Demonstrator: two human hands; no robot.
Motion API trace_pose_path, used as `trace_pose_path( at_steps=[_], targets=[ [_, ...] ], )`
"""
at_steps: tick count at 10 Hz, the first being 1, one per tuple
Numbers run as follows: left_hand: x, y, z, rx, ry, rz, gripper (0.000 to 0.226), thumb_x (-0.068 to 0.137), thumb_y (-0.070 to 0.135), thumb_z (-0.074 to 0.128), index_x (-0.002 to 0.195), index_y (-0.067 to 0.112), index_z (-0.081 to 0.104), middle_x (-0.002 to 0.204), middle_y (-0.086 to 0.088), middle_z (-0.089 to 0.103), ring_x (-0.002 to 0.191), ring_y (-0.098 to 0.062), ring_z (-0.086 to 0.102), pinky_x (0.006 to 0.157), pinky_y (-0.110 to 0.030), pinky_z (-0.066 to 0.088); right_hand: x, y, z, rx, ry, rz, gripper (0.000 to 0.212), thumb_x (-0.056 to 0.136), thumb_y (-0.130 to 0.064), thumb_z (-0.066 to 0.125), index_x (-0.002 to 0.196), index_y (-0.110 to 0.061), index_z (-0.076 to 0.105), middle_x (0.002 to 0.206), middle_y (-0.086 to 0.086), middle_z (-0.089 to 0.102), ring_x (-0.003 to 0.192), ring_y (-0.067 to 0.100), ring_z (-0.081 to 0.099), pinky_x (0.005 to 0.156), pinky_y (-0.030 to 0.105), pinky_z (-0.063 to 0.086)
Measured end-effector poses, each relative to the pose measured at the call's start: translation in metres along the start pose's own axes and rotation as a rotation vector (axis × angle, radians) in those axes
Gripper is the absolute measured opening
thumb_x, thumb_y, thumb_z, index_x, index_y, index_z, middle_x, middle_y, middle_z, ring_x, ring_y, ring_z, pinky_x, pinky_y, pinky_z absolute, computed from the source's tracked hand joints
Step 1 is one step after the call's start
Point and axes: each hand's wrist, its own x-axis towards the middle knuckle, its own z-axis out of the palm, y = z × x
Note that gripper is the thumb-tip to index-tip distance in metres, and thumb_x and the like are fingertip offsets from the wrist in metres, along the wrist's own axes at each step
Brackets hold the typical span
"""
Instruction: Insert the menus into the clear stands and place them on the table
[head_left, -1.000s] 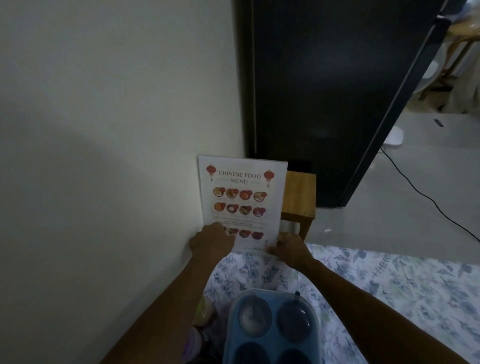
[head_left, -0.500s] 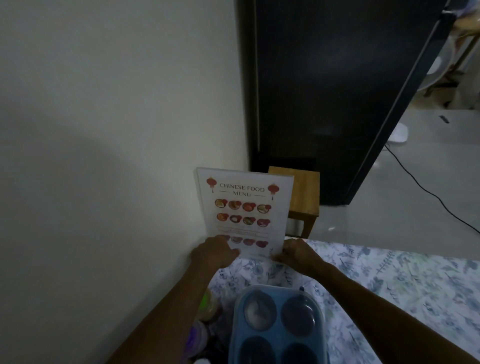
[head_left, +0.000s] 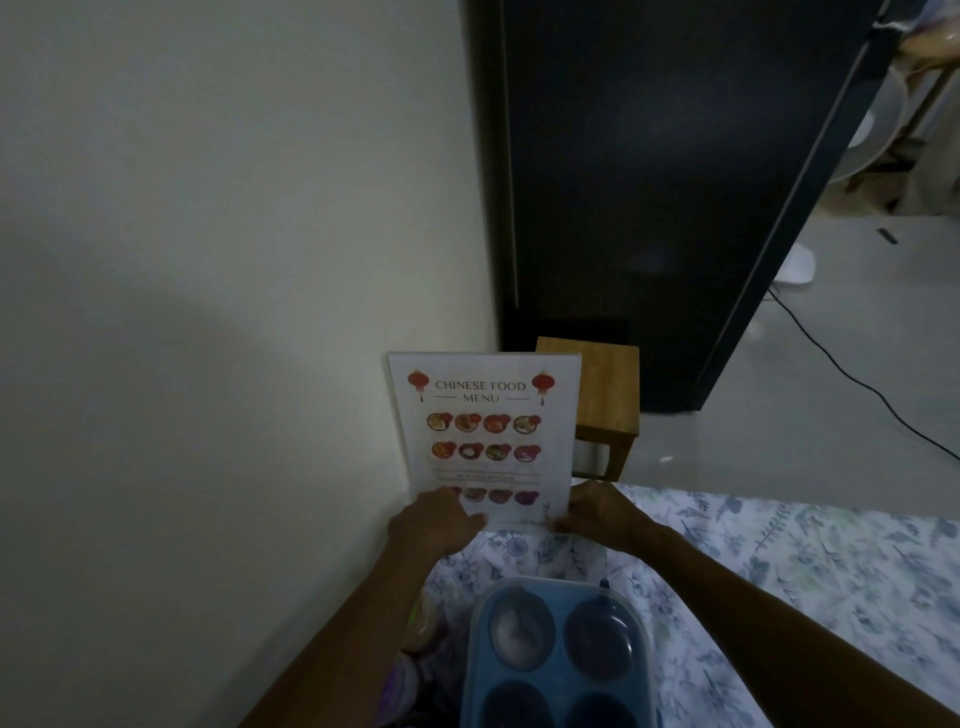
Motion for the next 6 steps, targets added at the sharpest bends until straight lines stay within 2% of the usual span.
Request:
trace_pose_path(
  at_steps=[2,4,6],
  targets=[
    [-0.004,0.001,0.001,-0.007,0.004,0.011,0.081,0.083,0.067,0.049,0.148,0.019,0.042,0.145,-0.012,0.055,0.120,-0.031,0.061,0.104,-0.047,0.050,0.000,0.003,0.004,-0.020,0.011,-0.001,0.045,0.082,-0.033,0.075,0.123,-0.019,0.064,0.127,0.003,0.067,0.117,0.019,0.062,0.091,0.022,0.046],
    [-0.010,-0.001,0.001,-0.006,0.016,0.011,0.078,0.084,0.066,0.051,0.146,0.019,0.045,0.140,-0.012,0.059,0.113,-0.032,0.065,0.101,-0.047,0.052,-0.006,-0.002,0.002,-0.004,0.010,0.002,0.046,0.080,-0.031,0.076,0.124,-0.021,0.063,0.127,0.001,0.066,0.119,0.019,0.060,0.094,0.024,0.045],
    [-0.027,0.007,-0.007,0.011,0.060,0.021,0.077,0.082,0.067,0.051,0.141,0.018,0.051,0.135,-0.011,0.062,0.111,-0.031,0.065,0.100,-0.047,0.053,-0.031,0.000,-0.009,0.072,0.089,0.013,0.047,0.071,-0.033,0.084,0.112,-0.026,0.064,0.112,-0.007,0.066,0.104,0.011,0.063,0.083,0.020,0.049]
  ],
)
